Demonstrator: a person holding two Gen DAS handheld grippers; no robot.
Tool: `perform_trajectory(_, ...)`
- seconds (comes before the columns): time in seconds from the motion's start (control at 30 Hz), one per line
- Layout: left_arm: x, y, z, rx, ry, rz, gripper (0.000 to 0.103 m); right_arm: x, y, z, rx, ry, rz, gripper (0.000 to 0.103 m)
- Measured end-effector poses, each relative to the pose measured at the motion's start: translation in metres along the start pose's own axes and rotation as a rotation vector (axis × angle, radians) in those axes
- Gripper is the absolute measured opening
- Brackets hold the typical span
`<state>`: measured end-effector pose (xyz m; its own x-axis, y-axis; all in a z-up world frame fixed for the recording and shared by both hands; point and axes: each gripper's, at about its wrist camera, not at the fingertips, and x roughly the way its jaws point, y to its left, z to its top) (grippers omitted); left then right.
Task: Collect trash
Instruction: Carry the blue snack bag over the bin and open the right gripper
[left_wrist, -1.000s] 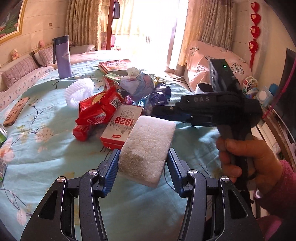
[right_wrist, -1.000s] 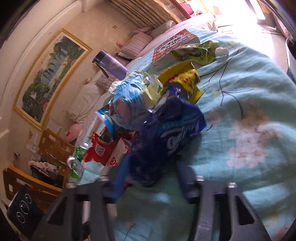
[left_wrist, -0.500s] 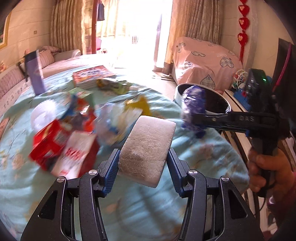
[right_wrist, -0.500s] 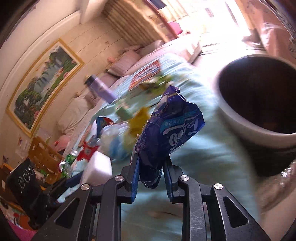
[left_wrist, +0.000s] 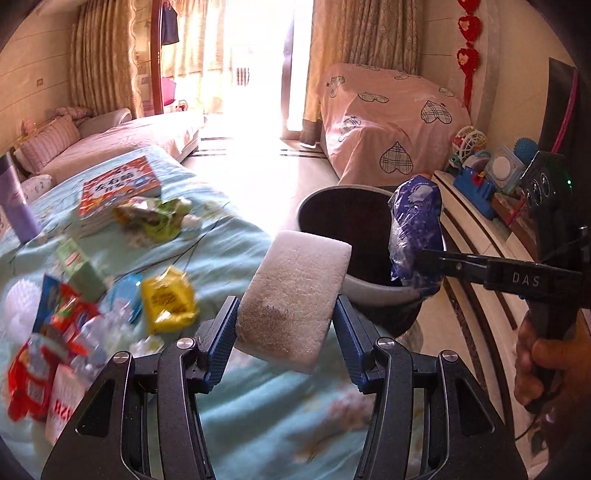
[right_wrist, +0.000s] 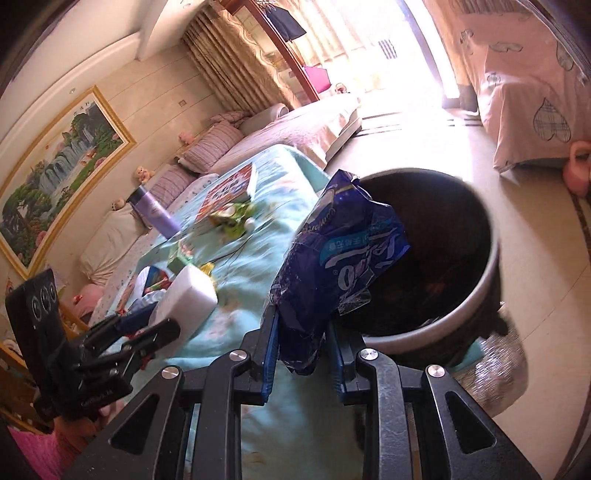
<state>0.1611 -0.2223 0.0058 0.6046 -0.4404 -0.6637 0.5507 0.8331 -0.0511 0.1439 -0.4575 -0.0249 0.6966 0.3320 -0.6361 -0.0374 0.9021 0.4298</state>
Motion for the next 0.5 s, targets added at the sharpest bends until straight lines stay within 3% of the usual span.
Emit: perform_trajectory(0.5,0.069,-0.038,0.059,0.015,0.035,-0.054,0.057,0.021,-0.031,0.026,-0.099,0.084,-0.156,0.03)
